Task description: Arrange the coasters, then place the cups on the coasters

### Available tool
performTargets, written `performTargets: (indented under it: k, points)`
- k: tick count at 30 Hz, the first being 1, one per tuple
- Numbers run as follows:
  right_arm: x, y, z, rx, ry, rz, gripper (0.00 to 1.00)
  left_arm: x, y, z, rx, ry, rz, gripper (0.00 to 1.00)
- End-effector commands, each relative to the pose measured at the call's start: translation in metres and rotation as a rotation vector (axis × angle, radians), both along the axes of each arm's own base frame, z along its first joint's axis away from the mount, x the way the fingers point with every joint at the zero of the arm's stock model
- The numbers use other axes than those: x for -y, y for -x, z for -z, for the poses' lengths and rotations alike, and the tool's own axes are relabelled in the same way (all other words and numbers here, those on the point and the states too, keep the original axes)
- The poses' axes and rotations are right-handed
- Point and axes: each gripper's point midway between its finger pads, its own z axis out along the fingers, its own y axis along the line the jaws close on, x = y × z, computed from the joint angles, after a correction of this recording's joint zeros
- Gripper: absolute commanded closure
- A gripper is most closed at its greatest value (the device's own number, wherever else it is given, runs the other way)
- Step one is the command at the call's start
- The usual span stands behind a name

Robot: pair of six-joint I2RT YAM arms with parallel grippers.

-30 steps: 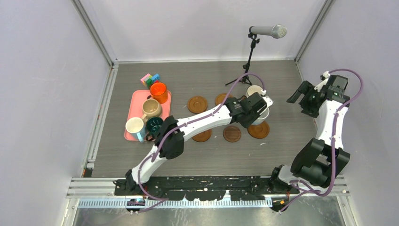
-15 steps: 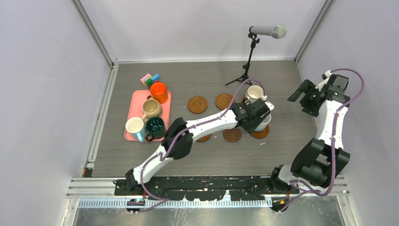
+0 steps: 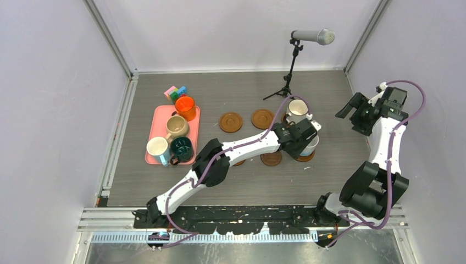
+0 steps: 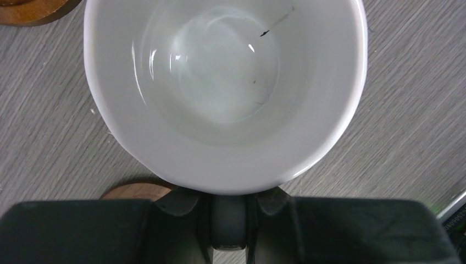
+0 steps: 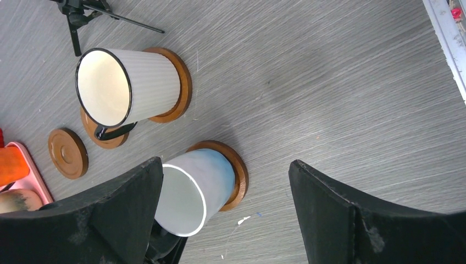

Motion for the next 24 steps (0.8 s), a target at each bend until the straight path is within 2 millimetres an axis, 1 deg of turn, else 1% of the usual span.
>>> performTargets:
  k: [1,7,18,24]
  points:
    - [0.001,-0.007,-0.017,0.076,0.018,0.0,0.11,0.032,-0.006,-0.048,0.048,0.171,-0.011,0.98]
    - [0.002,-0.006,-0.017,0.075,0.022,0.0,0.11,0.03,-0.005,-0.043,0.035,0.164,-0.029,0.91]
    - [0.001,-0.006,-0.016,0.078,0.02,-0.008,0.11,0.023,0.003,-0.047,0.053,0.149,-0.03,0.91]
    - [0.001,-0.006,-0.017,0.08,0.026,-0.007,0.11,0.019,0.002,-0.044,0.073,0.128,-0.041,0.91]
